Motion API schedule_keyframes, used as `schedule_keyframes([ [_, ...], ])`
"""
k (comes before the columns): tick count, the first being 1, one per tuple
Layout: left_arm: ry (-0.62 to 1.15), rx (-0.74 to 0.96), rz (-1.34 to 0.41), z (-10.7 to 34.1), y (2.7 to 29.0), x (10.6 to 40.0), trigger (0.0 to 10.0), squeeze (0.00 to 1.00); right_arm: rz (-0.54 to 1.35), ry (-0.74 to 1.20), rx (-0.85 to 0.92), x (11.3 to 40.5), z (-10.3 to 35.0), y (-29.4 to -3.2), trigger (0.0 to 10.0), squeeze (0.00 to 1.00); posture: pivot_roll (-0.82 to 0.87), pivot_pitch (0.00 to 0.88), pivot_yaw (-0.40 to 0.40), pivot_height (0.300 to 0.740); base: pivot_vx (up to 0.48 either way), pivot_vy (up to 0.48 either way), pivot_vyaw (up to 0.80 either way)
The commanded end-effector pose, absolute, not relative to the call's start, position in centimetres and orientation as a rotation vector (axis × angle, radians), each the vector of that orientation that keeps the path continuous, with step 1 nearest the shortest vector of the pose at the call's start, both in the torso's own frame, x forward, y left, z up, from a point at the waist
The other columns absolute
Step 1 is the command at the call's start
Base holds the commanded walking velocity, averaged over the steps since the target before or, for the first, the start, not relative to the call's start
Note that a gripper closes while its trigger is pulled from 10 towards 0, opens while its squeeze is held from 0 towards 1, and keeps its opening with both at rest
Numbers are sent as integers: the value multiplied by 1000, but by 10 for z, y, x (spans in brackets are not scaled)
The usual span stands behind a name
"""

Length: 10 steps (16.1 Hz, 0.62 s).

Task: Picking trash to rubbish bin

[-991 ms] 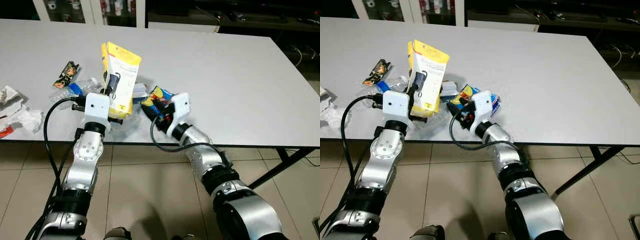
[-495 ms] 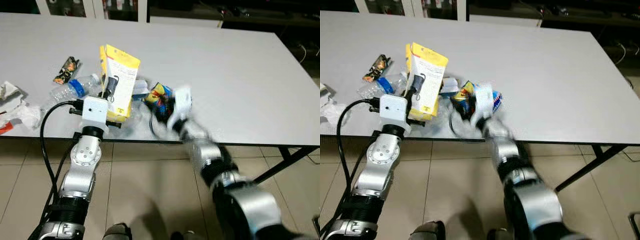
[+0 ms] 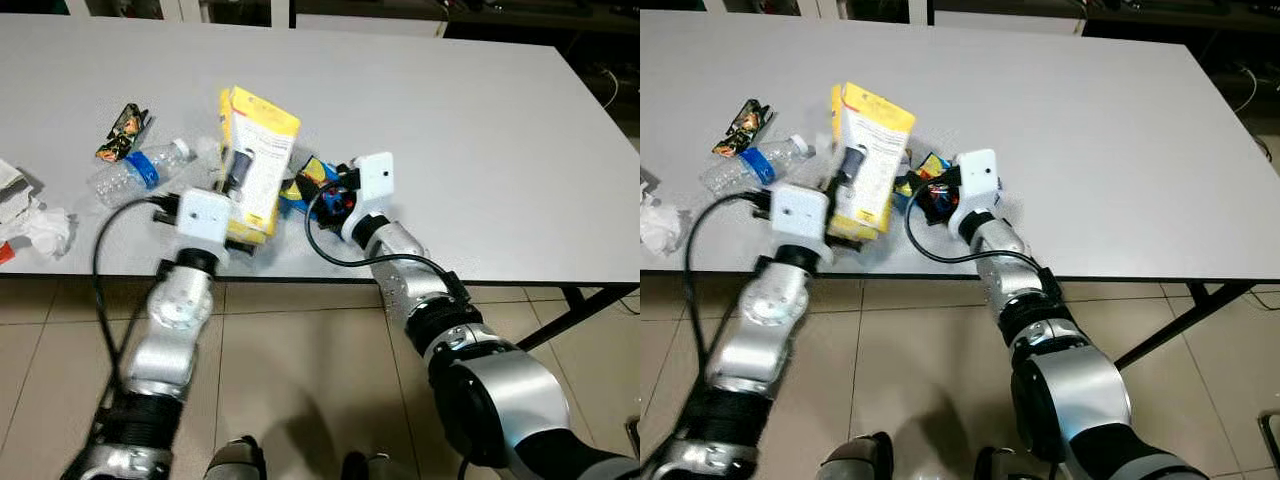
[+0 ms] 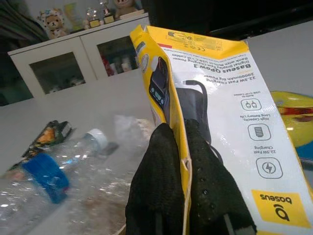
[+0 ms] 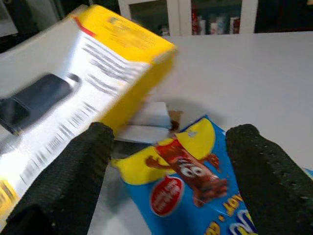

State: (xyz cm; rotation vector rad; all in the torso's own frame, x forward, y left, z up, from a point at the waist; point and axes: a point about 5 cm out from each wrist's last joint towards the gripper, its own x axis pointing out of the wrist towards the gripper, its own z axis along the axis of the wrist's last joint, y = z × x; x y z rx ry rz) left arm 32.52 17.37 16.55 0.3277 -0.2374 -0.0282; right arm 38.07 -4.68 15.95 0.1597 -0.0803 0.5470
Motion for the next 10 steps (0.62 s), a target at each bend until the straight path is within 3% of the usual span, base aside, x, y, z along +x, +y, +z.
schedule_keyframes([
  [1,-282,345,-7,184,183,330,10000,0,525,-98,165,383,164,-50,10000,1000,124,192,-61,740,0,0,0],
  [5,-297,359,7,193,187,333,10000,0,514,-96,166,383,162,-51,10000,1000,129,191,-55,740,0,0,0],
  [6,-278,356,10,189,191,332,10000,0,515,-91,160,382,160,-51,10000,0,130,196,-52,740,0,0,0],
  [10,-252,371,8,188,203,332,10000,0,518,-73,156,379,152,-50,10000,0,134,205,-45,740,0,0,0],
])
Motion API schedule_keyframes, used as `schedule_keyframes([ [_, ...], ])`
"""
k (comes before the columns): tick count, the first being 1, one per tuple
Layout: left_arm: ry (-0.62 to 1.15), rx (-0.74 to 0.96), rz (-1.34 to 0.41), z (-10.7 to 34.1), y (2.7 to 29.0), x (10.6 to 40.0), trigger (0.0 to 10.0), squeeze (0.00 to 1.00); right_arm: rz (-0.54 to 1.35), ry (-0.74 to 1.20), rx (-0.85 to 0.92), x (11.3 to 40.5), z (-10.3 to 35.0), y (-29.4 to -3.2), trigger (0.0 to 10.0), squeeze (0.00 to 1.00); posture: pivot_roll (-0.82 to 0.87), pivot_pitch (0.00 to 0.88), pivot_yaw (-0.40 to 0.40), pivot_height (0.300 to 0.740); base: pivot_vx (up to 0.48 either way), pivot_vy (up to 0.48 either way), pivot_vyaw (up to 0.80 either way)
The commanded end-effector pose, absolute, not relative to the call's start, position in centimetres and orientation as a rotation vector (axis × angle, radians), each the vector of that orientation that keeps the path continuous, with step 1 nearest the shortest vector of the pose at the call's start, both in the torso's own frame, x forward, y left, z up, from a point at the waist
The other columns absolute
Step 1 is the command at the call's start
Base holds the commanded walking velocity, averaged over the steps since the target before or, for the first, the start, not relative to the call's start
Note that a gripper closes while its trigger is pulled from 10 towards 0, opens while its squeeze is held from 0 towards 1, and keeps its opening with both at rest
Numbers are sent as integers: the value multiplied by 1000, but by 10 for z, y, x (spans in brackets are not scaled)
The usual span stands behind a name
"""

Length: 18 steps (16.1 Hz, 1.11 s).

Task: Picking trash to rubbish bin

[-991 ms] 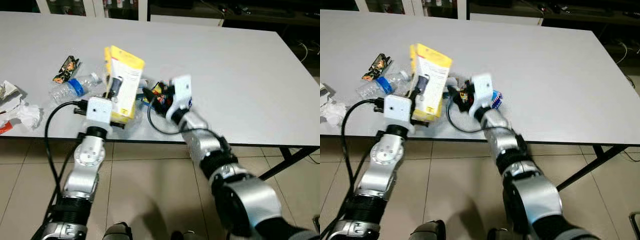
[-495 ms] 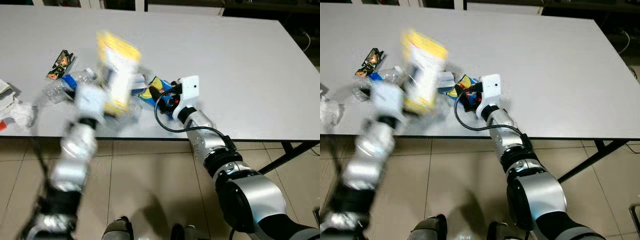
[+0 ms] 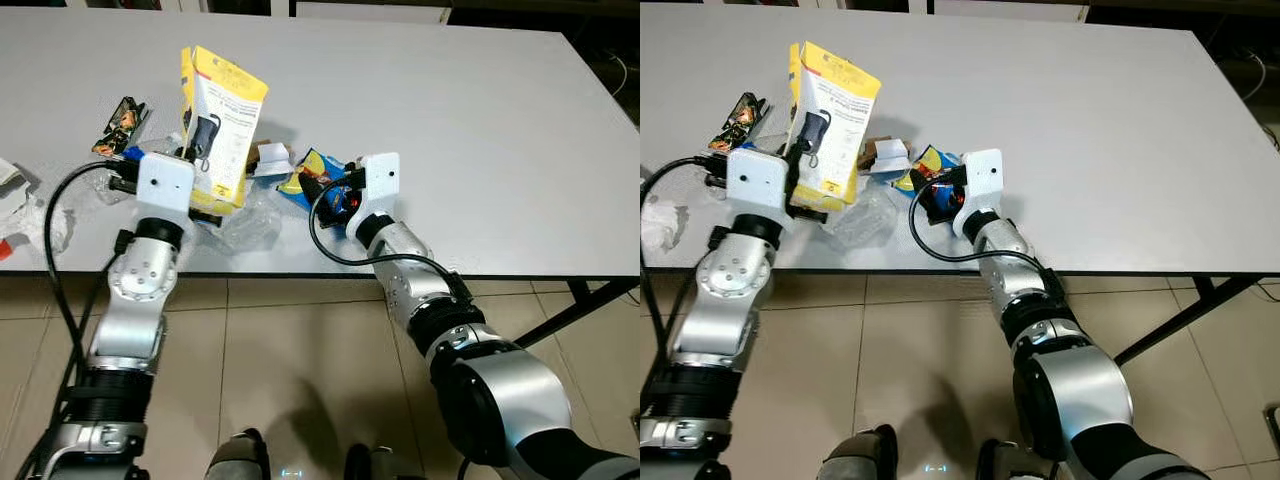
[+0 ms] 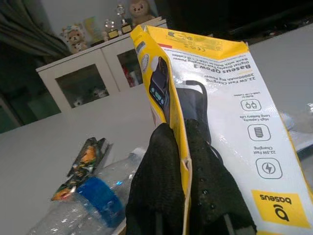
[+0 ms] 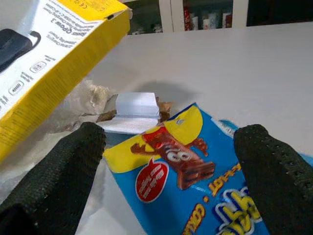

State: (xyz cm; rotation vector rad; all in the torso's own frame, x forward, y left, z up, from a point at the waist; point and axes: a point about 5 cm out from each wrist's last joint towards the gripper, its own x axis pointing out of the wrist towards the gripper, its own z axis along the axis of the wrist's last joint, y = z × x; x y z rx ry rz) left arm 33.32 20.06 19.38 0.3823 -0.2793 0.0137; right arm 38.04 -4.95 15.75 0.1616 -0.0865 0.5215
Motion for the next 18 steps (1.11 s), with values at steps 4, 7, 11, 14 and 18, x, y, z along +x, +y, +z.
schedule_keyframes([
  [4,-242,378,-6,185,202,325,10000,0,532,-45,140,372,139,-48,10000,0,153,215,-37,740,0,0,0],
  [7,-236,380,-10,185,203,320,10000,0,523,-31,133,371,135,-47,10000,0,164,221,-31,740,0,0,0],
  [11,-230,396,-34,187,199,315,10000,0,492,6,72,368,124,-51,10000,0,182,236,-19,740,0,0,0],
  [14,-226,410,-50,188,196,314,10000,0,482,39,48,363,112,-53,10000,0,190,239,-13,740,0,0,0],
  [18,-223,415,-56,191,195,314,10000,0,461,79,36,358,101,-56,3451,0,191,236,-5,740,0,0,0],
])
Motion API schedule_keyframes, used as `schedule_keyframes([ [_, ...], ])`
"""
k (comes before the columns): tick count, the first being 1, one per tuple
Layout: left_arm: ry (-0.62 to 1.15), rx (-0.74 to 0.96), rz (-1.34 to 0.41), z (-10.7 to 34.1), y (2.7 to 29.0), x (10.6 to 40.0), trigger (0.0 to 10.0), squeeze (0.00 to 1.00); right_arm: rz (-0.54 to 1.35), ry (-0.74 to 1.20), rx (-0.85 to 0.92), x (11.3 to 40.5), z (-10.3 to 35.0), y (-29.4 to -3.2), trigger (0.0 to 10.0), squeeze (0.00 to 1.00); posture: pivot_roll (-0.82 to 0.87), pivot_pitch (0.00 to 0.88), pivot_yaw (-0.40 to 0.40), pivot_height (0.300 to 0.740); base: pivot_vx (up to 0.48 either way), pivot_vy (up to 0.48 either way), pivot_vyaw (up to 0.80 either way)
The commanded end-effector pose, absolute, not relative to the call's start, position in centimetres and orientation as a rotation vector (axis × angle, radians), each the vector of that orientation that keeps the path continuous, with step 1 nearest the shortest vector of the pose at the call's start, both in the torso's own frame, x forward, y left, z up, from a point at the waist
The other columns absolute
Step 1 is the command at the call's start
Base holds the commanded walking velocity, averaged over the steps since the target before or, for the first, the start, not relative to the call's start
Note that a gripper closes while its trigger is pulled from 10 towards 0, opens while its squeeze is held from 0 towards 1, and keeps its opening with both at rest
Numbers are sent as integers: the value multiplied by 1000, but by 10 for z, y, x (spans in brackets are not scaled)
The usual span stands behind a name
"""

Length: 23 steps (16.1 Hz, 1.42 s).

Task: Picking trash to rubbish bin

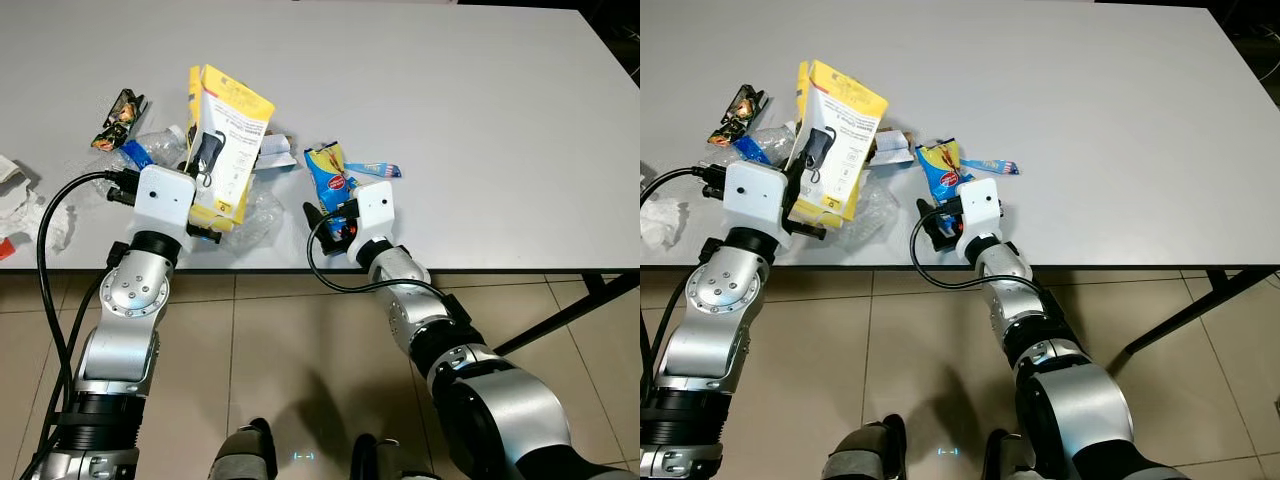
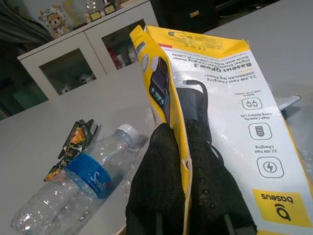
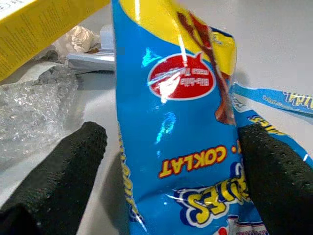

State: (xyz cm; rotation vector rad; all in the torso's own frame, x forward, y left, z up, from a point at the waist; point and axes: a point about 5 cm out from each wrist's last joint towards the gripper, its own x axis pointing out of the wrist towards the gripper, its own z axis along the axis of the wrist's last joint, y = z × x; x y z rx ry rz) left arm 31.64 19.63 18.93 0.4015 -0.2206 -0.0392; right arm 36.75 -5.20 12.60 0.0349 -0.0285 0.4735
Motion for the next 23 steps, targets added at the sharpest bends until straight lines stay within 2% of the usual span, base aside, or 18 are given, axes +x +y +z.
schedule_keyframes([
  [1,-222,415,-59,191,194,315,10000,0,454,77,41,358,100,-56,0,0,190,234,-2,740,0,0,0],
  [13,-219,408,-70,189,184,317,10000,0,344,-6,81,370,122,-63,0,0,177,228,4,740,0,0,0],
  [23,-240,384,-78,191,174,324,10000,0,253,-129,145,384,154,-79,0,0,149,197,-3,740,0,0,0],
])
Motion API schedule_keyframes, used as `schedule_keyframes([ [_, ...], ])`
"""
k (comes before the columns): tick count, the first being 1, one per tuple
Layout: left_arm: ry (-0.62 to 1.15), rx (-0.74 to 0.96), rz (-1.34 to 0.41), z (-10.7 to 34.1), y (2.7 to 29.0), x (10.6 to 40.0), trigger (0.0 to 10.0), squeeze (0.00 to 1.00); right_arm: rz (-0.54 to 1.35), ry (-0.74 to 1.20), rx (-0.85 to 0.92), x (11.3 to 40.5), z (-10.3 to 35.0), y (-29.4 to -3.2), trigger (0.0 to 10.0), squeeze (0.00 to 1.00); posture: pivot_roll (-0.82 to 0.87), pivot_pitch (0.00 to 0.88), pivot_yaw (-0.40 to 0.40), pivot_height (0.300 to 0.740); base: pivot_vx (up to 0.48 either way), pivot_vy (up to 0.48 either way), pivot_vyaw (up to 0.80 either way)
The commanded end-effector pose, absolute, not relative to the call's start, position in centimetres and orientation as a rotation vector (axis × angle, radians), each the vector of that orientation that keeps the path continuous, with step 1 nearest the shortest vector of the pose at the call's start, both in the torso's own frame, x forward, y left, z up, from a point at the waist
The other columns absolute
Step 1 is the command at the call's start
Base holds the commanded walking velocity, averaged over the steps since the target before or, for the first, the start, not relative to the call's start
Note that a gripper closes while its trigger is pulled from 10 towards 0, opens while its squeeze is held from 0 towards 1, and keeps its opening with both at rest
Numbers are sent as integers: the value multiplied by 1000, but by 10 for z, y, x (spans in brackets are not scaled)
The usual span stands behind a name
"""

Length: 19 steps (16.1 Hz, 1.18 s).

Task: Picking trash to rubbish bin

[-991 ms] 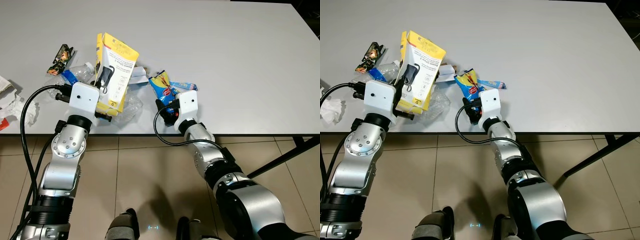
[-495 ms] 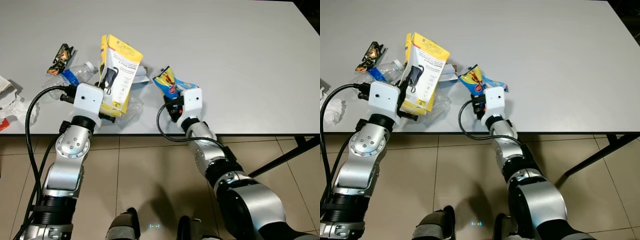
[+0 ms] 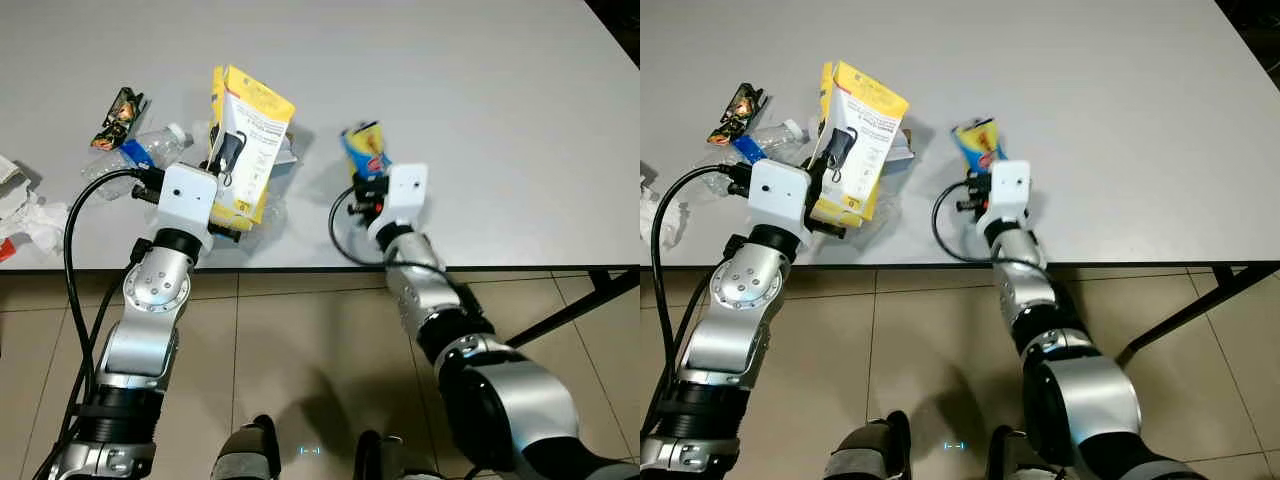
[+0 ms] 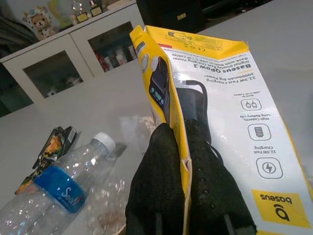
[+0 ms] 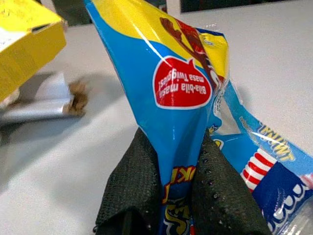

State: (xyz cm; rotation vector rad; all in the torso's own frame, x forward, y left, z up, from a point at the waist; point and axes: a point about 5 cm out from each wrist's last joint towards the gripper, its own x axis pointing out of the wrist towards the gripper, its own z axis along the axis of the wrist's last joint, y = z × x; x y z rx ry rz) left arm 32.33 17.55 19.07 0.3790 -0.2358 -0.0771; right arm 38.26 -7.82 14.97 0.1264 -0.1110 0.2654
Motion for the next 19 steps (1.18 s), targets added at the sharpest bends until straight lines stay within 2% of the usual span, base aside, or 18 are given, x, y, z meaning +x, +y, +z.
schedule_keyframes([
  [1,-245,379,-73,191,174,325,10000,0,248,-142,146,385,157,-81,0,0,145,191,-5,740,0,0,0],
  [14,-284,300,-75,186,156,330,10000,0,201,-277,145,397,197,-96,0,0,112,139,-39,740,0,0,0],
  [15,-284,288,-79,182,153,330,10000,0,197,-296,150,397,202,-99,10000,0,108,129,-43,740,0,0,0],
  [19,-278,276,-82,175,152,329,10000,0,183,-362,154,394,209,-110,10000,0,88,97,-48,740,0,0,0],
])
